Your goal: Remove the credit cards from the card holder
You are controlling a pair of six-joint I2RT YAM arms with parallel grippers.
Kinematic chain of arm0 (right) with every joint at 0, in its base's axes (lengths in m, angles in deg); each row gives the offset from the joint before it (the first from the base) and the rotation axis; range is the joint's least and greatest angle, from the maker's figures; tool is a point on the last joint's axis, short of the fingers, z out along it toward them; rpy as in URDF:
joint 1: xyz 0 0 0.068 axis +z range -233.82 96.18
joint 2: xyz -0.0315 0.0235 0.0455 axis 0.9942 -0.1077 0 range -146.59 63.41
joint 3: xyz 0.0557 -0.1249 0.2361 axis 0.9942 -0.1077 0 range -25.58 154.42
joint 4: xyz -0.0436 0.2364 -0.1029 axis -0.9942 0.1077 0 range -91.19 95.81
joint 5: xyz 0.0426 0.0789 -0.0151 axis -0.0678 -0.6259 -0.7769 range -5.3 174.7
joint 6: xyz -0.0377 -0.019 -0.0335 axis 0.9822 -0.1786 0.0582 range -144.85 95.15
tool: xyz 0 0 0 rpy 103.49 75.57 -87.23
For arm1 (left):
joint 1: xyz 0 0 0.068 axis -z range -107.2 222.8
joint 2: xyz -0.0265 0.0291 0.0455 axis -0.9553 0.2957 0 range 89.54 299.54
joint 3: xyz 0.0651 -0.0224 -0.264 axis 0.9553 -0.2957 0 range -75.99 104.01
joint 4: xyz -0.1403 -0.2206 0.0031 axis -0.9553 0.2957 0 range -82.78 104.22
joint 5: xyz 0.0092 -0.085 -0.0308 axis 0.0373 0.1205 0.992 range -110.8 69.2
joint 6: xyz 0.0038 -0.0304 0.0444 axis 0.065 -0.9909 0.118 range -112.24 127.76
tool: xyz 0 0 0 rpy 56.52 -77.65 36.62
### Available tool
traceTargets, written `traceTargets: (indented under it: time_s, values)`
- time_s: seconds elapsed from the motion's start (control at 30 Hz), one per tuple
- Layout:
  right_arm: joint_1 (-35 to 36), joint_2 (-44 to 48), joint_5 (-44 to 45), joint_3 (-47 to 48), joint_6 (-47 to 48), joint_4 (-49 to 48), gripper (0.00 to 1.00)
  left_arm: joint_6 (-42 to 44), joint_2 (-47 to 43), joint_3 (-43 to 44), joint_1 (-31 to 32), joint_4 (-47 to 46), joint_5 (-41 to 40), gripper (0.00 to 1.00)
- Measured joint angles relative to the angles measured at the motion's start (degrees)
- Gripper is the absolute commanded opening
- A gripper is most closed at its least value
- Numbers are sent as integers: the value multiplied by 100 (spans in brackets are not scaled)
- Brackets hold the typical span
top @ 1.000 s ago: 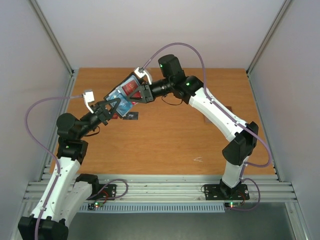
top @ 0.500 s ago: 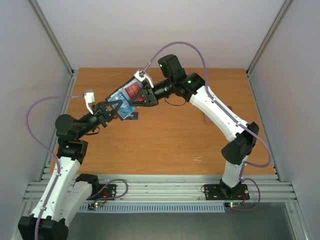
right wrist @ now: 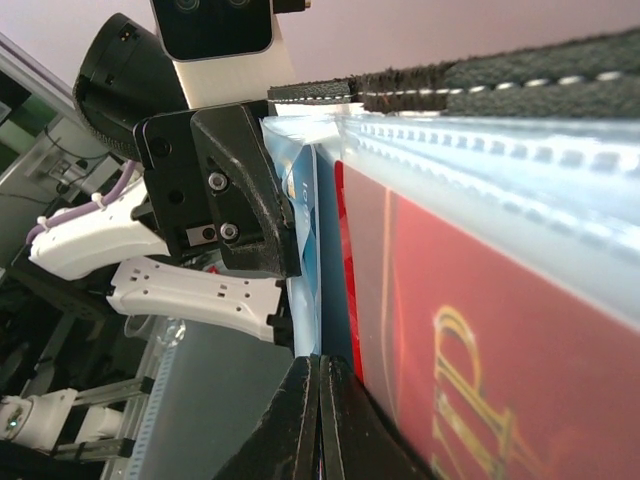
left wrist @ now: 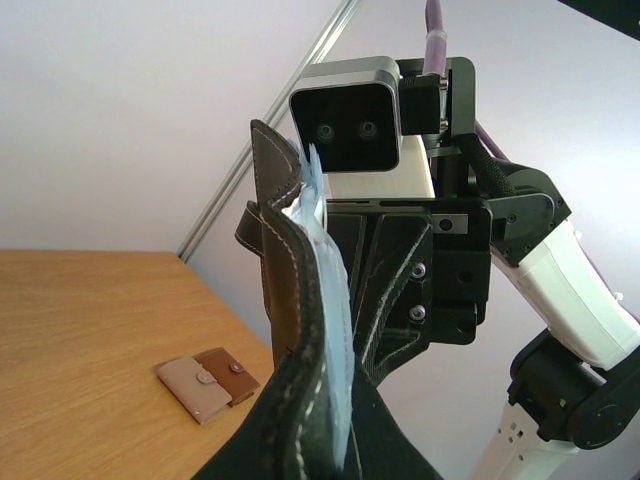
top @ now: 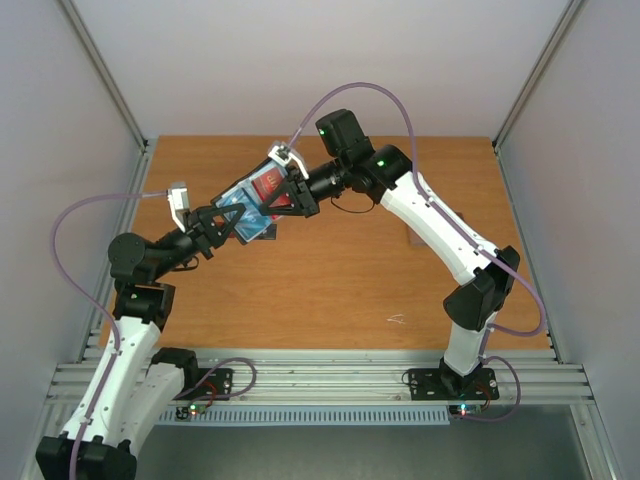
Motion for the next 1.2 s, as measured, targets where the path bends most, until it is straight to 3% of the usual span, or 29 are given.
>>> traceTargets:
  time_s: [0.1, 0.4, 0.53, 0.77, 0.8, 0.9, 0.97, 1.2]
  values:
    - [20, 2, 70, 33, -15, 46, 10, 0, -11, -15, 0, -4, -2, 0]
    - [118, 0, 356, 227, -17, 168, 10, -4, -9, -15, 0, -90, -76, 0]
    - [129, -28, 350, 284, -28, 122, 1, -35, -2, -15, 39, -149, -151, 0]
    - [166, -63, 247, 286, -142, -48, 1, -63, 20, -22, 107, -223, -249, 0]
    - [164, -63, 245, 284, -164, -72, 1, -63, 20, -20, 107, -223, -264, 1]
    - [125, -50, 179, 190, -262, -256, 1, -63, 17, -22, 111, -221, -343, 18]
    - [85, -35, 61, 81, -332, -350, 1, -74, 17, -24, 142, -199, -409, 23]
    - [-50, 28, -57, -20, -256, -125, 1, -42, 35, -87, 201, -149, -442, 25]
